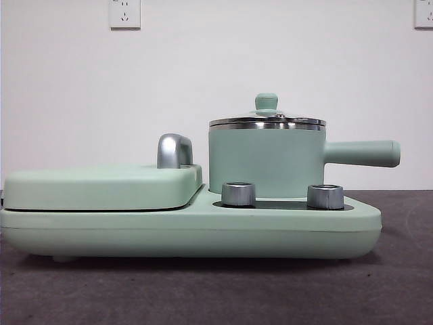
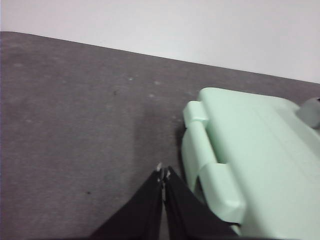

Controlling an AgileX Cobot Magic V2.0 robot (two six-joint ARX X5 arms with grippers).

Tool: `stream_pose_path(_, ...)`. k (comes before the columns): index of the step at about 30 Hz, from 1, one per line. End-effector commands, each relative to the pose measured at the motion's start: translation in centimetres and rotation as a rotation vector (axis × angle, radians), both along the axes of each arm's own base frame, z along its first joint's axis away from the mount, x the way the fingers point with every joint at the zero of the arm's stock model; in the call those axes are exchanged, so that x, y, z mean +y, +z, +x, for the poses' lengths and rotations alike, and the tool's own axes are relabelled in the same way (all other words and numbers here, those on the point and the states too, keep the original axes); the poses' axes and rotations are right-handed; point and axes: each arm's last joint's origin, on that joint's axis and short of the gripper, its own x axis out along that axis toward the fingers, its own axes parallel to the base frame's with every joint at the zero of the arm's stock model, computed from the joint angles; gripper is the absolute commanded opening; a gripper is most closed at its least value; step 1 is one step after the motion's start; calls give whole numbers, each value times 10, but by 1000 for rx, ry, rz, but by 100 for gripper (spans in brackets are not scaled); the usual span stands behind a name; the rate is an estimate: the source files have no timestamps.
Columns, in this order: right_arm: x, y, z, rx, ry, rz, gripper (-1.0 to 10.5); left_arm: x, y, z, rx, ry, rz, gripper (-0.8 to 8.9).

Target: Put the buns in a small steamer

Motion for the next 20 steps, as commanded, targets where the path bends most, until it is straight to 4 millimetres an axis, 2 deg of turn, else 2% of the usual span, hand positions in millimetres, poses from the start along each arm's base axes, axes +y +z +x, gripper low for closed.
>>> stream_pose_path(1,0,2,0,-12,6,5,19,1,-4,0,-19,4,86,7)
stream_pose_path(4,0,2,0,-12,6,5,19,2,-12,2,-13,5,145,7)
stream_pose_path(10,0,2,0,-12,6,5,19,2,-25,4,30,10,142,7)
stream_pose_path(20,0,2,0,-12,6,5,19,2,-24,4,12,10,141,7)
